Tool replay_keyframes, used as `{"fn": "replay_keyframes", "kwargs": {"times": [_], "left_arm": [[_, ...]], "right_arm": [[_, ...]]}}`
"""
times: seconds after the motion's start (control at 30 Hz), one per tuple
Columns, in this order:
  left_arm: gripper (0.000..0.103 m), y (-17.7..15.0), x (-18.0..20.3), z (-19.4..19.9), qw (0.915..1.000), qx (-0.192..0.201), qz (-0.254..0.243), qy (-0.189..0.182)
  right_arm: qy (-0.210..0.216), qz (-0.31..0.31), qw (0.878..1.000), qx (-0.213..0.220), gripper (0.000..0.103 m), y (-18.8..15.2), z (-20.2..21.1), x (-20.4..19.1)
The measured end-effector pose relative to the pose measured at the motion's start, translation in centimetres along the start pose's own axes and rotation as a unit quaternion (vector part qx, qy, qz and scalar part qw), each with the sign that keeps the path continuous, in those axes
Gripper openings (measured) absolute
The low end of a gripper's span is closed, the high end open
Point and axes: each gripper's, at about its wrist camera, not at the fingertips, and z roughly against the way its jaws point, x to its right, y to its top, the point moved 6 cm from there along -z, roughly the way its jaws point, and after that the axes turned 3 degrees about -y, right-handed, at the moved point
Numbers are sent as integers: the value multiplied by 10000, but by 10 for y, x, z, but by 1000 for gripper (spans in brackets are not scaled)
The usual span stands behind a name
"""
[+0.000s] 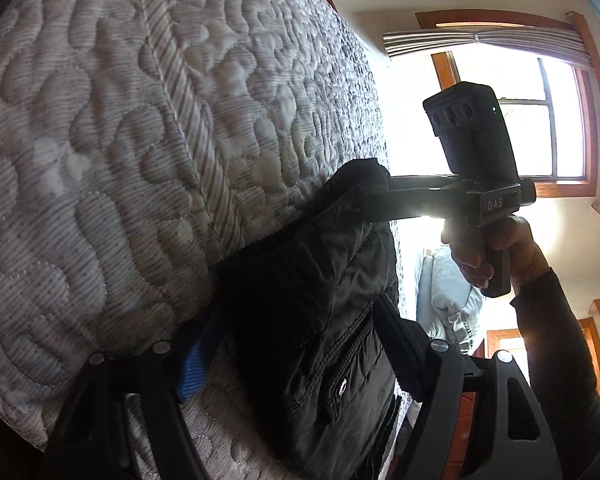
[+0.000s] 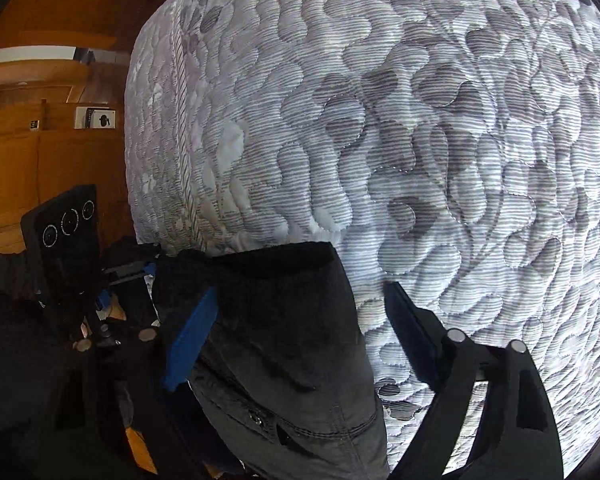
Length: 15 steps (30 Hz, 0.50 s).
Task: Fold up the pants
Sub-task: 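Grasp the folded black pants with the left tool while the right tool grasps the other end, then lift and carry the pants above the bed with both tools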
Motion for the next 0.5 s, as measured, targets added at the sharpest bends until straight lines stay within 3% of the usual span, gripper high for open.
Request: {"fn": "replay_keyframes", "kwargs": {"times": [0.07, 0.23, 0.5], "left_arm": [[60, -1, 1, 2, 10000, -19, -1, 71], [43, 0, -3, 9, 9999, 3, 46, 166], [35, 0, 12, 15, 9991, 74, -331, 246]], "right_arm": [[69, 2, 10000, -57, 57, 1, 0, -2], [-49, -5, 10000, -39, 38, 2, 3, -7], [-257, 70, 9996, 138, 29, -10, 26, -11]]}}
